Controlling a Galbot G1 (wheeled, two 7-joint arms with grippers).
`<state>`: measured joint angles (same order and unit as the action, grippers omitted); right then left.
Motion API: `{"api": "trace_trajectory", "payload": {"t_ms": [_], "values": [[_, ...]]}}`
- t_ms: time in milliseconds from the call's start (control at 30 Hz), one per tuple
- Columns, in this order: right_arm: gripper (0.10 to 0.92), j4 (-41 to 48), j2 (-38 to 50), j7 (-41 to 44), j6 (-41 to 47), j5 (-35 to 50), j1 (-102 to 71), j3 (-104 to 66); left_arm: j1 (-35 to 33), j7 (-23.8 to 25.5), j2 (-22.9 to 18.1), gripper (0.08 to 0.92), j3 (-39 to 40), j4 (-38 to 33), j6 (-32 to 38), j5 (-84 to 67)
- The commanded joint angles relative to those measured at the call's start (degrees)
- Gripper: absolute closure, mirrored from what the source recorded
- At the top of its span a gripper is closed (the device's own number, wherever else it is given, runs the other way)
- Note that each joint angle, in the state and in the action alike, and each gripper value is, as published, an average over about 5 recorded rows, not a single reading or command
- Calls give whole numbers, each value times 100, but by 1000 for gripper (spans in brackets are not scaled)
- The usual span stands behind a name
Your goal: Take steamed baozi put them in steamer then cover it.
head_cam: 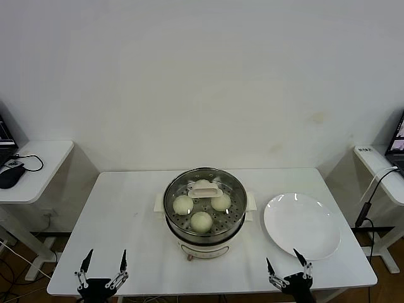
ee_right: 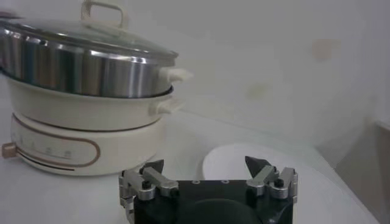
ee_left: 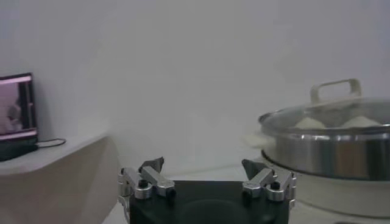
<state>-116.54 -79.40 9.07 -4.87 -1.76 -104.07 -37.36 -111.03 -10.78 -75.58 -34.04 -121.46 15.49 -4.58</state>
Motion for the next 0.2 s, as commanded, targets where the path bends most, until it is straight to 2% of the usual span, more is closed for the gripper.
{"api": "trace_trajectory", "payload": {"t_ms": [33,200], "values": [[202,-20,30,-23,-5,29,-48,113,-209,-80,-49,177,-194,168,280,-189],[203,-6,16,-18,-27,25,-38,136,-203,-86,-71,177,-202,161,260,-188]]}}
